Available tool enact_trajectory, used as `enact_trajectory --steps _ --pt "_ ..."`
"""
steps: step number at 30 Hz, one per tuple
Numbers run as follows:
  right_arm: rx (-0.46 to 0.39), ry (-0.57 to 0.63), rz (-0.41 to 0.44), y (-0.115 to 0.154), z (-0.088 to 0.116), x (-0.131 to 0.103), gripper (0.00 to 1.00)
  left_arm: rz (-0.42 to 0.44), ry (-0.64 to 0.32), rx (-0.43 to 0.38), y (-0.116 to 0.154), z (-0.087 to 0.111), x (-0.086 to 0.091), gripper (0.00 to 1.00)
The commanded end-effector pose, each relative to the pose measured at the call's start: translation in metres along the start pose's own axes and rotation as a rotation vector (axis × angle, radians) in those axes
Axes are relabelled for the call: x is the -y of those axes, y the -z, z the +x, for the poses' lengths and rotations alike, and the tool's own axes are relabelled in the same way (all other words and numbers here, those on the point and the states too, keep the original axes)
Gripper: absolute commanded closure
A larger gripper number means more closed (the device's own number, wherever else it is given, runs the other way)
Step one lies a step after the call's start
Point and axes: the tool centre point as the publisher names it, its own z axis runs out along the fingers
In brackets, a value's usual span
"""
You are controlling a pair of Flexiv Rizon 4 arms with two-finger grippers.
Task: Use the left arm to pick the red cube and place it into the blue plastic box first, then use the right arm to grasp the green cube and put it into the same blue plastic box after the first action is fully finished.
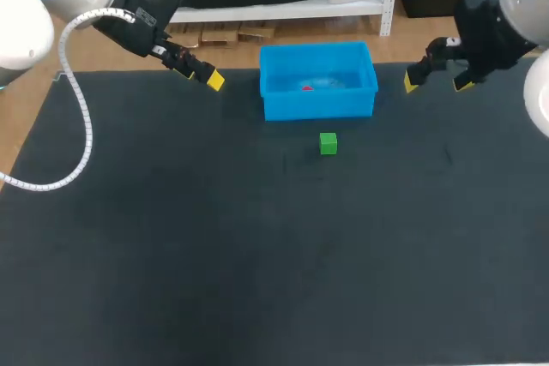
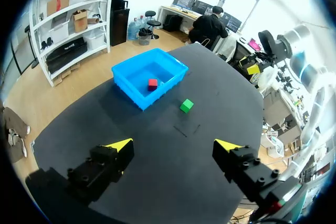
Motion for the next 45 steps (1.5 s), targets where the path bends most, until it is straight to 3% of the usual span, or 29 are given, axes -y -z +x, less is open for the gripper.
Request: enact_trajectory --steps 1,5,18,45 --pt "-0.014 0.008 -0.026 -0.002 -0.004 0.005 0.00 0.000 -0.001 0.004 0.000 0.002 0.000 0.00" --pt "-0.008 -0.006 -0.039 -0.004 -0.004 0.004 0.00 0.000 -0.001 0.004 0.000 0.002 0.000 0.00" --pt "-0.010 -0.050 -0.018 -0.020 -0.011 -0.038 0.00 0.000 -0.001 0.004 0.000 0.002 0.000 0.00" --pt "-0.133 -0.053 0.067 -0.048 -0.027 -0.075 0.00 0.000 -0.001 0.004 0.000 0.002 0.000 0.00"
